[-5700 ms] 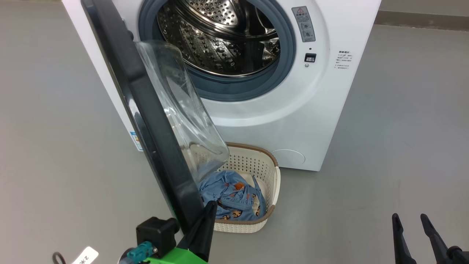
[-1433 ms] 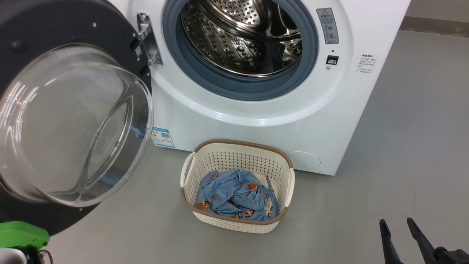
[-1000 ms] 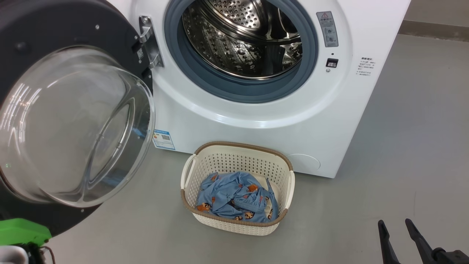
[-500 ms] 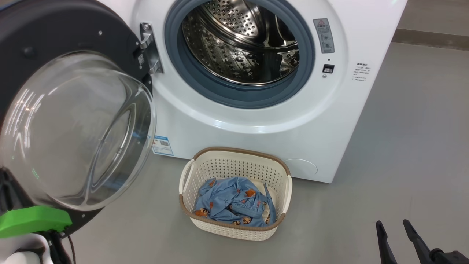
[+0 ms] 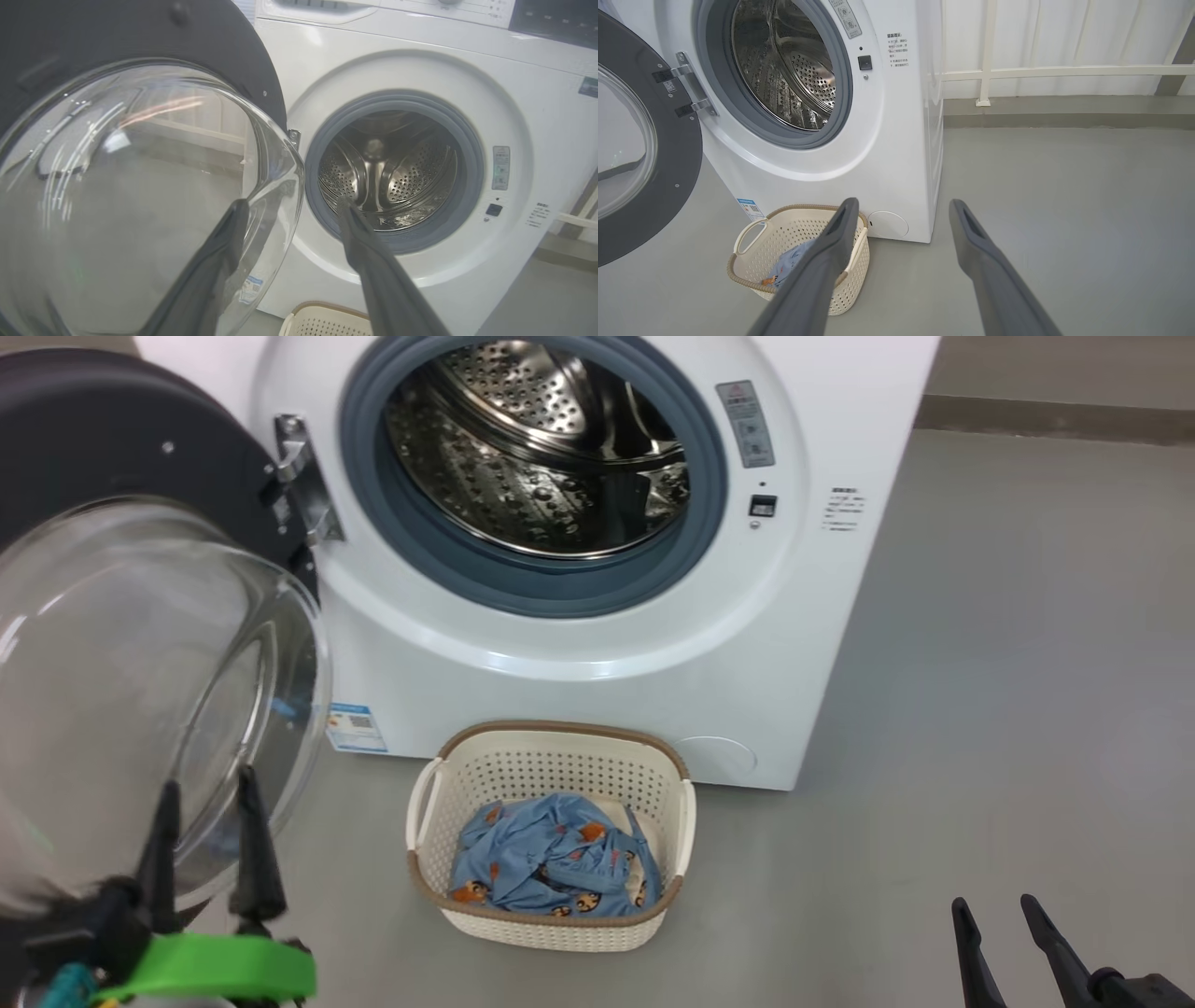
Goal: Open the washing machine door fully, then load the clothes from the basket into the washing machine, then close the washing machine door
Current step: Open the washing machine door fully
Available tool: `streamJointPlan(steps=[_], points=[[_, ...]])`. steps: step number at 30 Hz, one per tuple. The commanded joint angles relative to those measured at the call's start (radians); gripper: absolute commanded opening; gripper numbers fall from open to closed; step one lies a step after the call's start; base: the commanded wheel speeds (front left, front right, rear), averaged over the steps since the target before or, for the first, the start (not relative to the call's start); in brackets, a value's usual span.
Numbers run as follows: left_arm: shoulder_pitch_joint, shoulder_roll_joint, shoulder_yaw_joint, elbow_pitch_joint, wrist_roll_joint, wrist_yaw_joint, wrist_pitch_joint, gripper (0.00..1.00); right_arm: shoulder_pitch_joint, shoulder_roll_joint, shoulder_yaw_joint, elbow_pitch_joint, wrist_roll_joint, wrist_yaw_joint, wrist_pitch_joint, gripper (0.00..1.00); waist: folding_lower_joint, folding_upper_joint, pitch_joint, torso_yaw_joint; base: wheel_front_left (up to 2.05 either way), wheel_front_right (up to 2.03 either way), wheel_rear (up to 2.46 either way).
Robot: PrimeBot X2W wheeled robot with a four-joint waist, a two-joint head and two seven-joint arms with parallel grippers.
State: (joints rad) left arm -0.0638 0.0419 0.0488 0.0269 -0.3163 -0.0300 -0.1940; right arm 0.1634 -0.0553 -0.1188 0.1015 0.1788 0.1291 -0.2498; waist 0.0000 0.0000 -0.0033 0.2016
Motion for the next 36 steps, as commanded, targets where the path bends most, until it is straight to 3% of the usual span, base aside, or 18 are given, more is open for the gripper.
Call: streamJointPlan(steps=[1, 14, 18, 25, 36], points=[[0.003, 0.019, 0.022, -0.024, -0.001, -0.013, -0.012, 1.0, -0.028, -0.009, 0.021, -0.027, 0.0, 0.002, -0.012, 1.0, 0.0, 0.0, 0.004, -0.037, 0.0, 0.0, 0.0], [0.124, 0.015, 0.002, 0.067, 0.022, -0.038, -0.066, 1.0, -0.029, -0.022, 0.025, -0.025, -0.002, 0.002, -0.012, 1.0, 0.0, 0.0, 0.007, -0.159, 0.0, 0.0, 0.0], [0.151, 0.013, 0.004, 0.04, 0.061, -0.055, -0.067, 1.0, -0.029, -0.03, 0.021, -0.023, 0.0, 0.002, -0.012, 1.0, 0.0, 0.0, 0.005, -0.186, 0.0, 0.0, 0.0], [0.2, 0.009, -0.003, 0.023, 0.083, -0.086, -0.068, 1.0, -0.025, -0.028, 0.018, -0.02, 0.0, 0.002, -0.012, 1.0, 0.0, 0.0, -0.002, -0.206, 0.0, 0.0, 0.0], [0.251, 0.009, 0.007, 0.033, 0.038, -0.095, -0.068, 1.0, -0.026, -0.022, 0.028, -0.008, 0.005, 0.002, -0.012, 1.0, 0.0, 0.0, -0.018, -0.215, 0.0, 0.0, 0.0]])
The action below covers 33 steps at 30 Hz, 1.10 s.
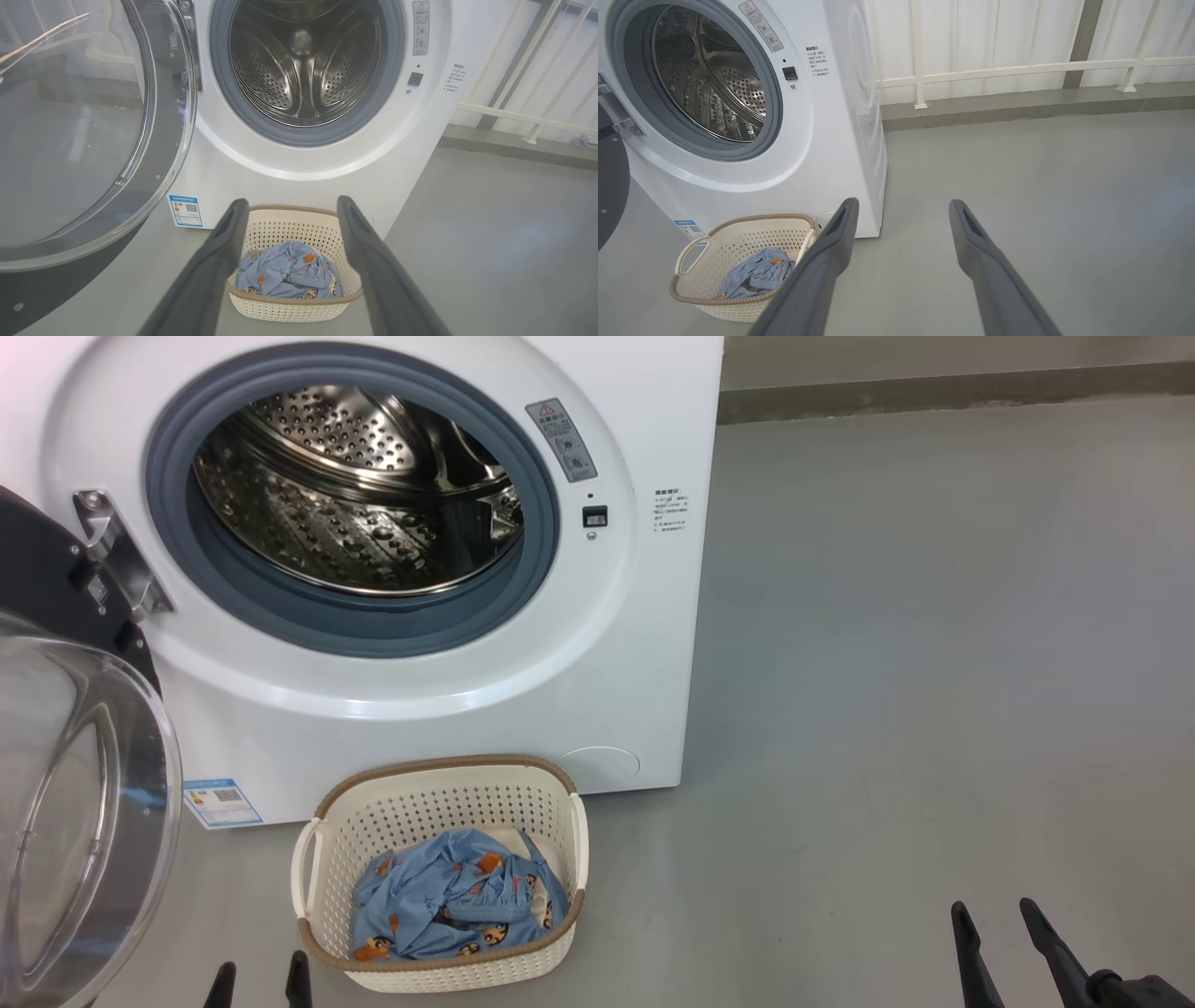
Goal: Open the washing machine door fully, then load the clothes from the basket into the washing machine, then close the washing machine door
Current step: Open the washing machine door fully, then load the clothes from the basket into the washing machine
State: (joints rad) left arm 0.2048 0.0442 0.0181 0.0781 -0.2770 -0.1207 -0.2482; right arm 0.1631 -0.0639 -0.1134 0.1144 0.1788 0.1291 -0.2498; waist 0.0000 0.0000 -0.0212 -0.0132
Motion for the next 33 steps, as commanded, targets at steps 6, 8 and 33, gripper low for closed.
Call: streamJointPlan(steps=[6, 8, 33], points=[[-0.015, 0.006, 0.055, -0.003, 0.001, -0.006, -0.013, 1.0, -0.022, -0.017, 0.018, -0.024, 0.006, 0.002, -0.012, 1.0, 0.0, 0.0, 0.003, 0.001, 0.0, 0.0, 0.0], [-0.015, 0.006, 0.056, -0.001, -0.003, -0.003, -0.013, 1.0, -0.023, -0.017, 0.017, -0.026, 0.005, 0.002, -0.012, 1.0, 0.0, 0.0, 0.004, 0.001, 0.0, 0.0, 0.0], [-0.019, 0.006, 0.051, -0.003, 0.018, 0.02, -0.014, 1.0, -0.022, -0.014, 0.012, -0.027, 0.001, 0.002, -0.012, 1.0, 0.0, 0.0, 0.004, 0.009, 0.0, 0.0, 0.0]])
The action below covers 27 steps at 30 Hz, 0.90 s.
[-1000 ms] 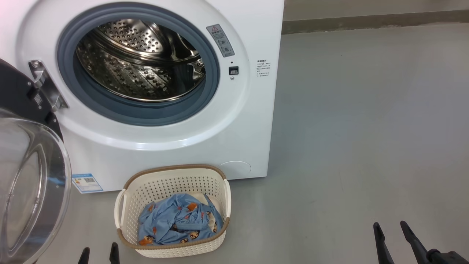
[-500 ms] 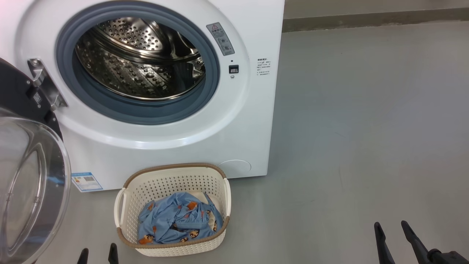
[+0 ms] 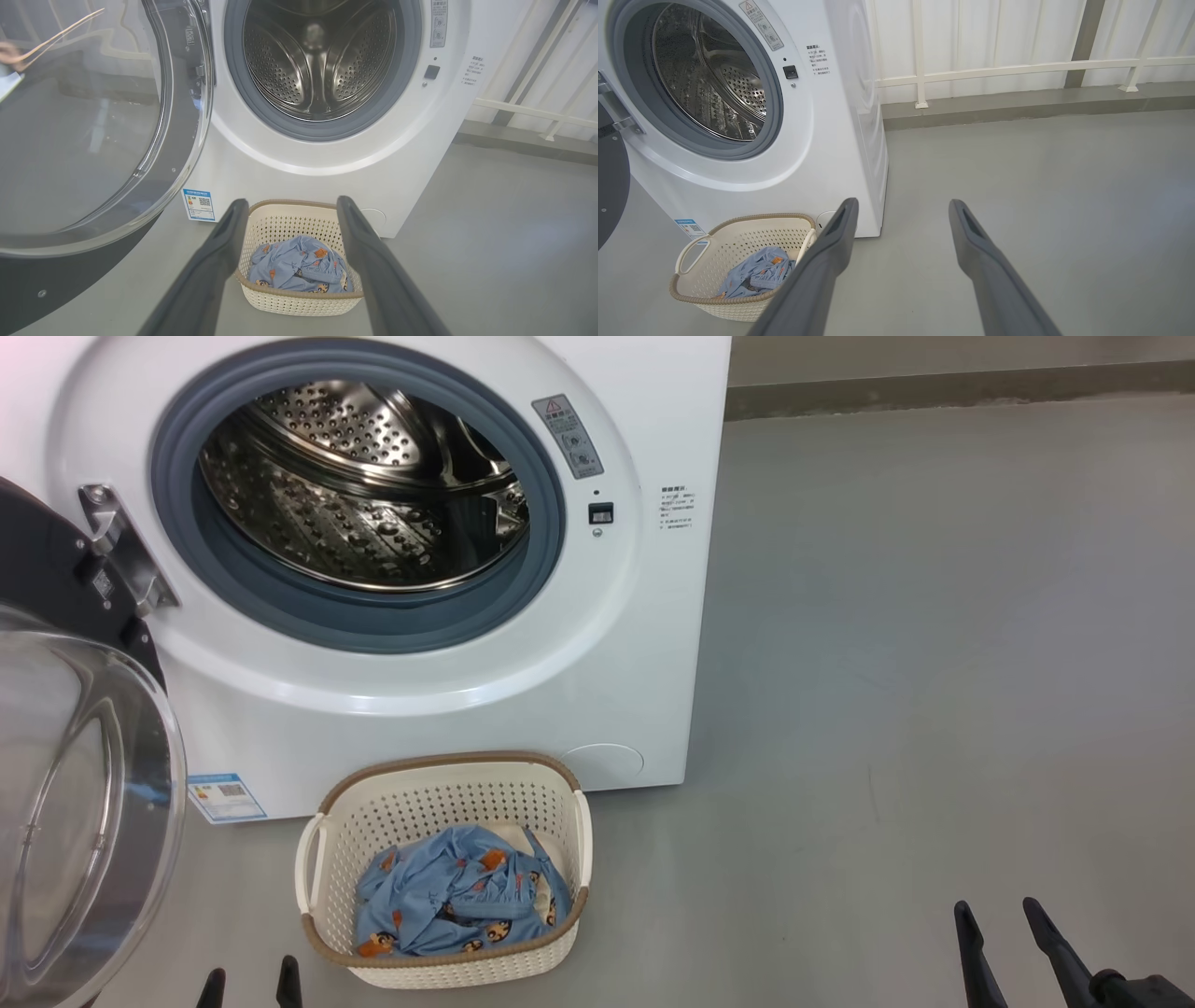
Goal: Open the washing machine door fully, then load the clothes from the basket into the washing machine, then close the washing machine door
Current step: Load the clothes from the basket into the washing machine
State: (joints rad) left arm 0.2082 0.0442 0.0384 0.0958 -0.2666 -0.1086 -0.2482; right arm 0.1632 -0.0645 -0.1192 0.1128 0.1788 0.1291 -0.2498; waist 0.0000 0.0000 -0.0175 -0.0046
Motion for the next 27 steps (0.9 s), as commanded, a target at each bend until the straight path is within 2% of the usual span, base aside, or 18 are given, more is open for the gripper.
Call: streamJointPlan(steps=[1, 14, 27], points=[[-0.022, 0.006, 0.03, -0.018, 0.004, 0.008, -0.014, 1.0, -0.022, -0.014, 0.018, -0.025, 0.001, 0.002, -0.012, 1.0, 0.0, 0.0, 0.0, 0.001, 0.0, 0.0, 0.0], [-0.018, 0.006, 0.026, 0.004, -0.012, 0.002, -0.014, 1.0, -0.021, -0.014, 0.021, -0.024, 0.001, 0.002, -0.012, 1.0, 0.0, 0.0, -0.003, 0.0, 0.26, -0.26, 0.0], [-0.024, 0.006, 0.03, 0.001, -0.013, 0.01, -0.014, 1.0, -0.025, -0.017, 0.019, -0.027, 0.002, 0.002, -0.012, 1.0, 0.0, 0.0, 0.005, -0.003, 1.49, -1.53, 0.04]])
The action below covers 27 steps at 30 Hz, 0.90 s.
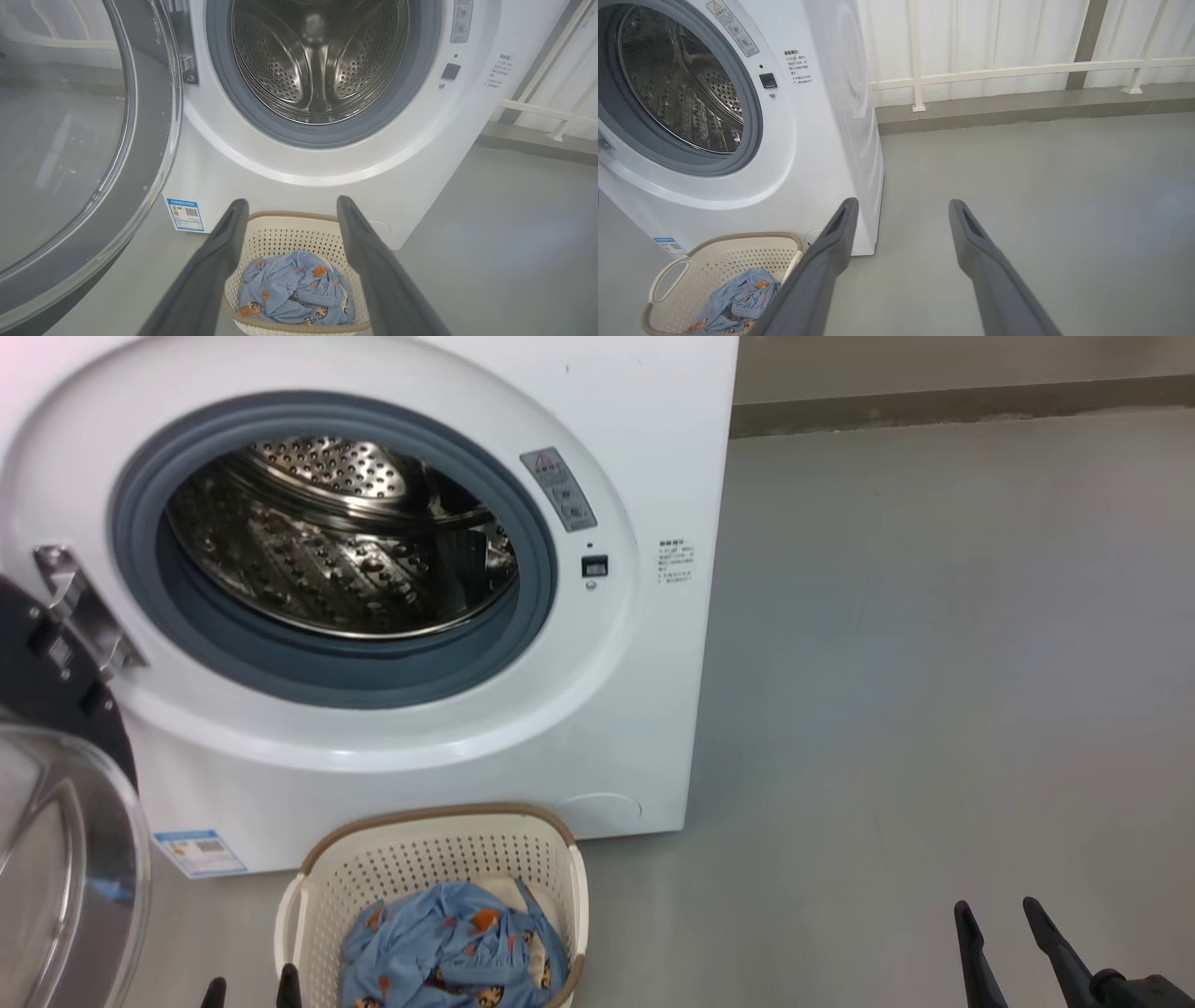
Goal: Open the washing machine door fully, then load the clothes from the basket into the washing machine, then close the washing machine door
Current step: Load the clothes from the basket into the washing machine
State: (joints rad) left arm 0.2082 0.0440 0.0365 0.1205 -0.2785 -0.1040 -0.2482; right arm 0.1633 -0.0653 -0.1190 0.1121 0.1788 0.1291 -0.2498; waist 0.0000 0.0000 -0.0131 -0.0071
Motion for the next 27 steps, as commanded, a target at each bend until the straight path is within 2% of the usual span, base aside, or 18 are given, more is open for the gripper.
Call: streamJointPlan(steps=[1, 9, 27], points=[[-0.024, 0.006, 0.031, -0.025, 0.001, 0.006, -0.014, 1.0, -0.025, -0.016, 0.019, -0.026, 0.002, 0.002, -0.012, 1.0, 0.0, 0.0, 0.001, 0.0, 1.38, -1.38, 0.0], [-0.023, 0.006, 0.026, -0.013, 0.0, 0.011, -0.014, 1.0, -0.025, -0.014, 0.014, -0.026, 0.003, 0.002, -0.012, 1.0, 0.0, 0.0, 0.002, -0.001, 0.77, -0.77, 0.0], [-0.023, 0.006, 0.026, -0.017, -0.01, 0.008, -0.014, 1.0, -0.03, -0.007, 0.017, -0.026, 0.005, 0.002, -0.012, 1.0, 0.0, 0.0, 0.022, -0.006, 0.01, -0.01, 0.0]])
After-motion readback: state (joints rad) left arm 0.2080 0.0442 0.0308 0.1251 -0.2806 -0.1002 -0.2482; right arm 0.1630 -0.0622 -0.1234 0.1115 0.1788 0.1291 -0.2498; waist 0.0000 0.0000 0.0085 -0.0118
